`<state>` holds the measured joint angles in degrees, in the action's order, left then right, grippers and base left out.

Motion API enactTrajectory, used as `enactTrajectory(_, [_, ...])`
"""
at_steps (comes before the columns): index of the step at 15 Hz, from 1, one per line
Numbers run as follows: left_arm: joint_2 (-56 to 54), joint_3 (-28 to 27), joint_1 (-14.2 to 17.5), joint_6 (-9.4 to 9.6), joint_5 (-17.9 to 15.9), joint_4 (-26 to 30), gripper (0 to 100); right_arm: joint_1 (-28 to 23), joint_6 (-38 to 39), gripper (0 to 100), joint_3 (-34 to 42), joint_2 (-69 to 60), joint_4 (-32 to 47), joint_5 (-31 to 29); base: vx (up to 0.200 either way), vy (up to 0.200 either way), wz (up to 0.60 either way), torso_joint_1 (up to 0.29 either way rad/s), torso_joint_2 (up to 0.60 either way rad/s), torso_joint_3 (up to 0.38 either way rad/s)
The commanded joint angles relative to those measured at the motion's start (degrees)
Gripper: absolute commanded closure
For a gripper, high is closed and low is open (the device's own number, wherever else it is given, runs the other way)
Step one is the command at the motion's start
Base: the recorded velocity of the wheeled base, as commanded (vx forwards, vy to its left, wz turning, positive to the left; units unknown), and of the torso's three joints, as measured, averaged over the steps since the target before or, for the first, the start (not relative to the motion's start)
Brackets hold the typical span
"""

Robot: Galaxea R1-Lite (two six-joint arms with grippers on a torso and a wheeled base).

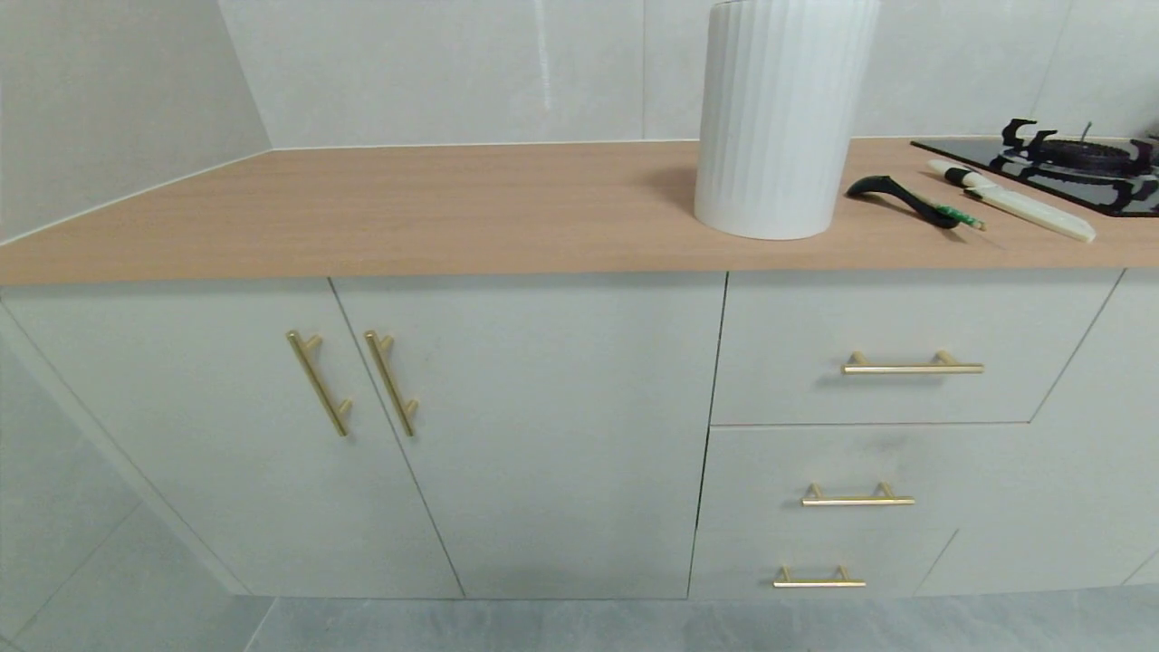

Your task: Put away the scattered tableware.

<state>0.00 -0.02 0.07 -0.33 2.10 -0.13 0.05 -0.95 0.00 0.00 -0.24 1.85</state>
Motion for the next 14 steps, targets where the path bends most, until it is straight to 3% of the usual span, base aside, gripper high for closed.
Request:
enactTrajectory(1, [0.1,0.0,0.0,-0.02,0.0,0.0,0,0.0,0.0,0,0.0,0.1,0.0,0.1,0.0,0.0,0.0,0.0,0.0,0.0])
enactTrajectory(12, [0.1,0.0,0.0,-0.02,0.0,0.0,0,0.0,-0.9,0,0.0,0.0,-0.4,-0.1,0.0,0.0,0.0,0.0,0.0,0.0])
enactTrajectory(13, [0.1,0.0,0.0,-0.02,0.0,0.0,0,0.0,-0.5,0,-1.8,0.3,-0.8,0.6,0.0,0.0,0.0,0.0,0.0,0.0])
enactTrajectory(14, [0.1,0.0,0.0,-0.02,0.0,0.0,0,0.9,1.4,0,-11.7,6.2,-0.1,1.9,0.0,0.0,0.0,0.0,0.0,0.0])
